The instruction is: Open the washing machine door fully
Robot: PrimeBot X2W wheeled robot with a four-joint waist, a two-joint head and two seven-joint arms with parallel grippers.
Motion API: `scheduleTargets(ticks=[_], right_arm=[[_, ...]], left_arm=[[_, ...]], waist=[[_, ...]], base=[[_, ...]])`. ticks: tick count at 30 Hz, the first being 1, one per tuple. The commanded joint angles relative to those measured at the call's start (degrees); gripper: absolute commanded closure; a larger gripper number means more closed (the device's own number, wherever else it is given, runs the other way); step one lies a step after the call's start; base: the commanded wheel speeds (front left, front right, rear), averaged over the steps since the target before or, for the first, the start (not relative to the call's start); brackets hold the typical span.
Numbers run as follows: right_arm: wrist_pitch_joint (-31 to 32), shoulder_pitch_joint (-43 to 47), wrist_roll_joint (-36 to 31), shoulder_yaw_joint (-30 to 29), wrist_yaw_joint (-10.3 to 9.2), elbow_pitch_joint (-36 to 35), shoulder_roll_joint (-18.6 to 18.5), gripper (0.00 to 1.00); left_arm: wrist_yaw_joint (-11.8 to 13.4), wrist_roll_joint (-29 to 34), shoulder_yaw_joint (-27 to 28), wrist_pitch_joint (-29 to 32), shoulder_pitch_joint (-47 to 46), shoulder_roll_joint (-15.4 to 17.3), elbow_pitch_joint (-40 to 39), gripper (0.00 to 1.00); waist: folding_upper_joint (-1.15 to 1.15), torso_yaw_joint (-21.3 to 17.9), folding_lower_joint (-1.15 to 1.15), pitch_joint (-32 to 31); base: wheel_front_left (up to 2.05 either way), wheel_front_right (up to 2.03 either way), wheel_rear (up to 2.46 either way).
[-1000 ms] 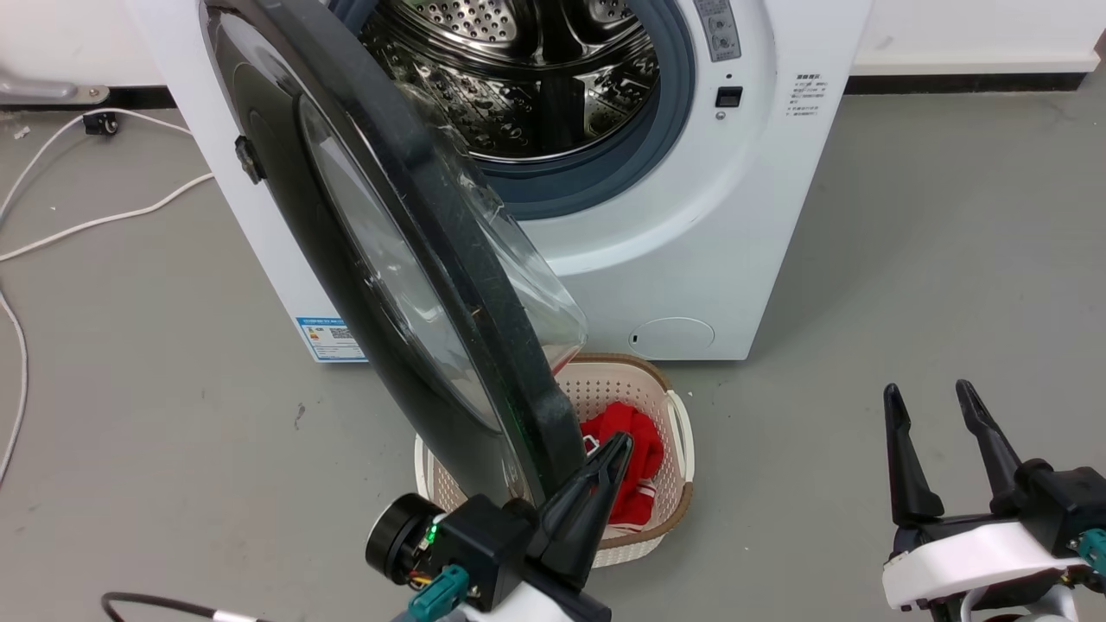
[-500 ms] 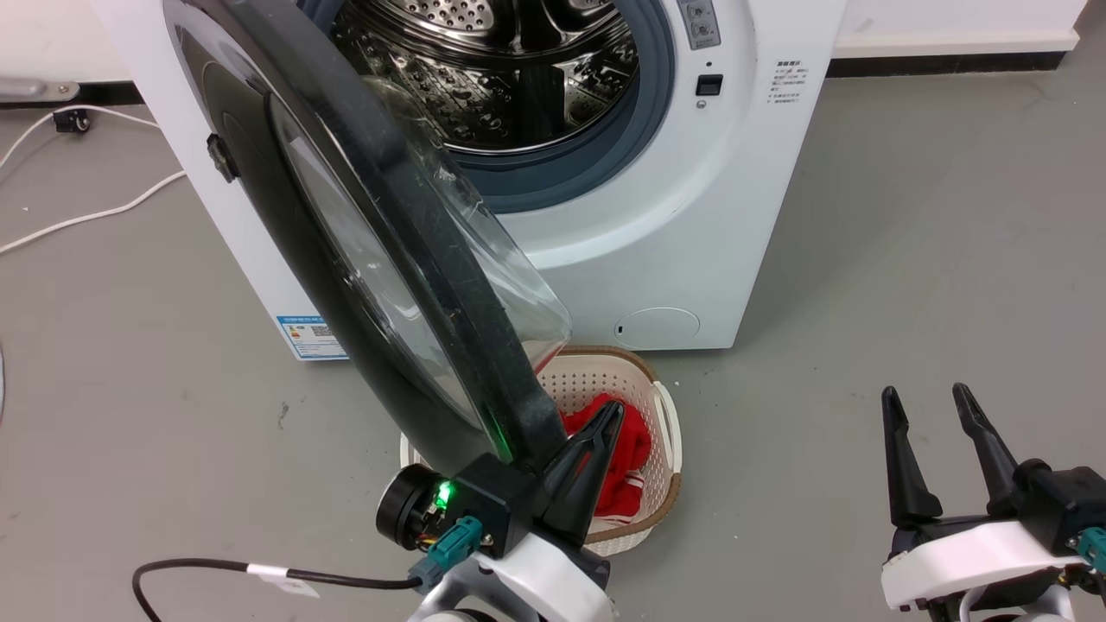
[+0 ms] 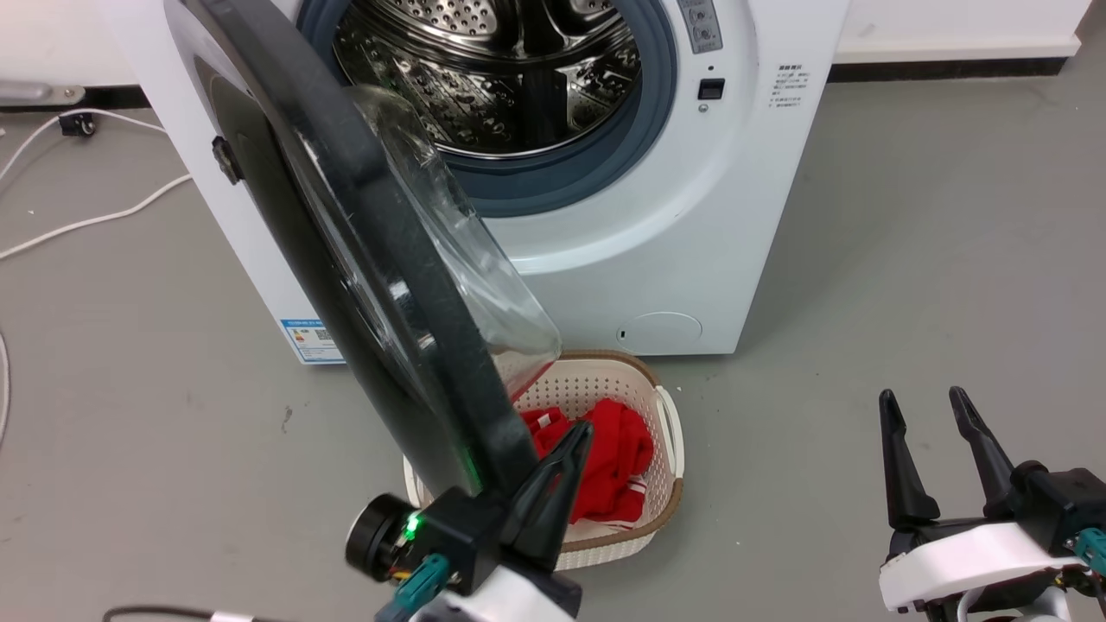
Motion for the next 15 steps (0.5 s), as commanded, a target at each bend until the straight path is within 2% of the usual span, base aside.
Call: scheduleTargets(ticks=[1,15], right_arm=[[0.02,-0.31,0.05,0.06,-0.04,0.06,0.16,0.0],[1.2,1.63,-0.98,-0.91,-0.04,-1.97,0.15,0.0]], left_arm=[[1.67,0.14,2.31,-0.26,1.51,1.75,-0.03,1.0],[5.71,0.39,3.2,-3.23,12.15,3.88,-8.52,1.0]], waist=[[0.0,0.3,0.0,-0.41],[0.0,7.87,0.0,-1.47]], base=[[0.0,0.0,0.0],[0.0,0.0,0.0]])
